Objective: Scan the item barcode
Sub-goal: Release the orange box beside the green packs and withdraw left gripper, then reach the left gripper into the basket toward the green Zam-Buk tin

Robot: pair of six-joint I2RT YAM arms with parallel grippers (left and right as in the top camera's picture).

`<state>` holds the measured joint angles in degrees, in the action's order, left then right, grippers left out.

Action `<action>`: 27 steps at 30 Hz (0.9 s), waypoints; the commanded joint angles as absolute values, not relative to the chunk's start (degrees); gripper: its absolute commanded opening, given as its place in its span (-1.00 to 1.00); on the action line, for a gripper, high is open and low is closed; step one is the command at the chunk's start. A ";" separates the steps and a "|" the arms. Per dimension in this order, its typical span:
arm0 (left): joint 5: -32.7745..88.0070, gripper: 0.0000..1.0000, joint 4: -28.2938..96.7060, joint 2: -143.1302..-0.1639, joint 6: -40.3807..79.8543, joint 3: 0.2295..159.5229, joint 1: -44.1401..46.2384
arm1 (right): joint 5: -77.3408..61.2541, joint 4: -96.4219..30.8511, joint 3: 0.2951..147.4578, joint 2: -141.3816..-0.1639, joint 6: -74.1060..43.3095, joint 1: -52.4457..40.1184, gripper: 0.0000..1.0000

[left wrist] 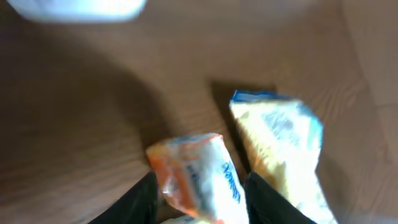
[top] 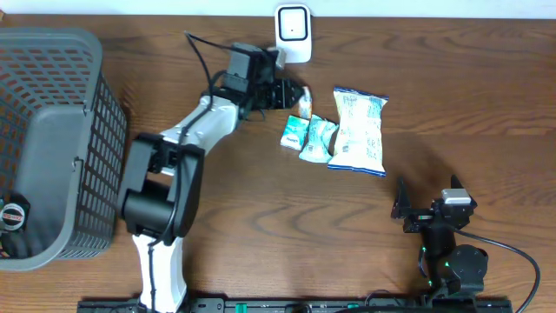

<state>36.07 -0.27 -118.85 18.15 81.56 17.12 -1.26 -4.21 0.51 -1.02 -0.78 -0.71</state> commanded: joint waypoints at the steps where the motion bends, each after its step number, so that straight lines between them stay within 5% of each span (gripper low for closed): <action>1: 36.64 -0.02 -0.47 -110.21 18.28 82.21 13.91 | -1.17 -4.32 0.36 -0.82 -0.36 0.01 0.99; 17: 36.42 0.01 0.14 -83.00 17.17 82.21 -0.71 | -1.17 -4.34 0.36 -0.82 -0.36 0.01 0.99; 27: 36.38 0.13 11.84 -71.55 10.68 82.21 -23.44 | -1.17 -4.34 0.36 -0.82 -0.36 0.01 0.99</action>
<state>36.03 9.06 -71.83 12.99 81.67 -18.15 -1.26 -4.21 0.51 -1.02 -0.78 -0.71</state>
